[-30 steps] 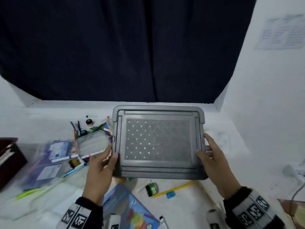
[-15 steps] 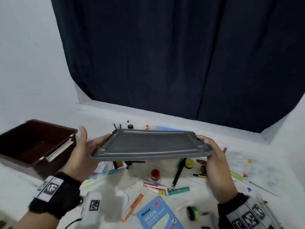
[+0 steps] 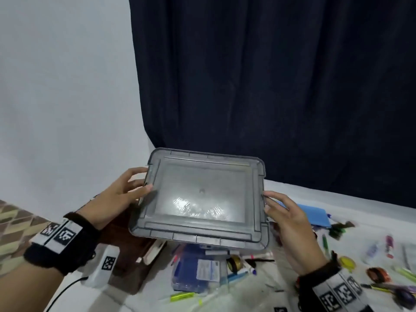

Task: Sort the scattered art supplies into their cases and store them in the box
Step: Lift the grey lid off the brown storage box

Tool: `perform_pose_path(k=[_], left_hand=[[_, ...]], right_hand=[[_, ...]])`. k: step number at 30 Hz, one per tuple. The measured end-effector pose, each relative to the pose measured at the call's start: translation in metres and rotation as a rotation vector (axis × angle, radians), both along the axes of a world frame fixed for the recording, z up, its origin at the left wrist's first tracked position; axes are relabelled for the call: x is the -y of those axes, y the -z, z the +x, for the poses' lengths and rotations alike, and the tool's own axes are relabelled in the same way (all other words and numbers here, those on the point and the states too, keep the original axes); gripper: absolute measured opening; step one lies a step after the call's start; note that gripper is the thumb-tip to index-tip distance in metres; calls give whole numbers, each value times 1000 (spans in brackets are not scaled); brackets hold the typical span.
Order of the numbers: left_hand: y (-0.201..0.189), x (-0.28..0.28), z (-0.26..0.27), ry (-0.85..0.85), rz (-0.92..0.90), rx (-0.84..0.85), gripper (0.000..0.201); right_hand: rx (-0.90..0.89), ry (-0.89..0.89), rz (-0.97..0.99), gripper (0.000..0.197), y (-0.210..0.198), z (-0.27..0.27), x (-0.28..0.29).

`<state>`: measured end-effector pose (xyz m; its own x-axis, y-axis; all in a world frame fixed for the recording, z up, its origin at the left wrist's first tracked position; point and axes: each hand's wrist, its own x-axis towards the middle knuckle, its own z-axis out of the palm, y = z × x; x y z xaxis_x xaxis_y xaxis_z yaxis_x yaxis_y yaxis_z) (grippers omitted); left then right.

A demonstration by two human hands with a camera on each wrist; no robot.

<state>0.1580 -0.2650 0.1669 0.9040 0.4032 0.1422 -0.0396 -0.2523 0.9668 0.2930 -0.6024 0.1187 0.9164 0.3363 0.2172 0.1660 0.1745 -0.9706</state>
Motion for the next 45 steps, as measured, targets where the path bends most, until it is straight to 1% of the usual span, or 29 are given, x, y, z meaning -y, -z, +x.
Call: perform_pose_path(k=[3,5,7,9,10,11,12,13,14,15,16,18,20,21,24,28,31,33,35,37,38,39,40,42,43,44,45], left_hand=[[-4,-28,2,17,33,1,62],[-3,-42,3,16,27,7,64],[-13,-49,13,-34,-6,42,65],[-30,-59,33,-144,-69,113,82],[-40,-62,38,-177,-81,150,85],[-45,-71,41,-179,-95,202,72],[-52,-75,43,-177,-73,218,47],[-63,-74,50,-152,-75,192,30],[-67,-76,51,-127,-66,158,35],[-62,-84,49,-156,-30,112,41],[-54,-97,48,-153,15,97,42],[-33,-134,49,-89,37,54,38],[-17,-165,51,-60,80,-39,29],[-5,-182,49,-51,95,-90,30],[5,-205,45,5,133,-168,36],[10,-232,40,60,138,-249,47],[13,-253,32,103,172,-299,59],[17,-266,26,149,205,-340,65],[20,-274,25,195,239,-378,62],[24,-280,22,251,257,-416,51],[26,-282,20,272,263,-450,50],[30,-286,19,295,271,-475,54],[35,-292,18,325,285,-486,62],[46,-303,17,380,297,-485,74],[48,-307,17,391,292,-481,76],[50,-309,16,399,285,-474,72],[51,-310,16,413,279,-453,64]], right_hand=[[53,47,-5,41,-3,-5,-39],[100,62,-11,43,-9,-8,-63],[159,49,-44,43,-16,-9,-86],[185,26,-104,47,-21,-7,-106],[179,13,-123,50,-23,-5,-116],[169,-1,-132,53,-23,-1,-127],[159,-12,-139,56,-23,3,-137],[153,-21,-149,57,-21,7,-148],[146,-32,-158,56,-20,12,-158],[132,-42,-168,53,-19,18,-170],[113,-56,-170,48,-17,22,-181],[81,-76,-201,36,-11,30,-204],[53,-85,-261,24,-3,36,-224],[29,-95,-280,21,0,38,-232],[-54,-125,-329,26,13,41,-246],[-78,-189,-400,39,20,36,-255],[-113,-232,-412,43,22,30,-262],[-151,-209,-424,43,24,24,-267],[-145,-168,-447,41,23,14,-269],[-43,-111,-526,41,25,7,-269],[-15,-86,-557,45,25,3,-268],[-22,-61,-558,48,28,-1,-266],[-36,-34,-557,47,31,-4,-263],[-42,2,-577,38,34,-13,-262],[-43,4,-596,32,36,-17,-261],[-49,11,-612,27,38,-22,-260],[-53,20,-618,24,39,-27,-260]])
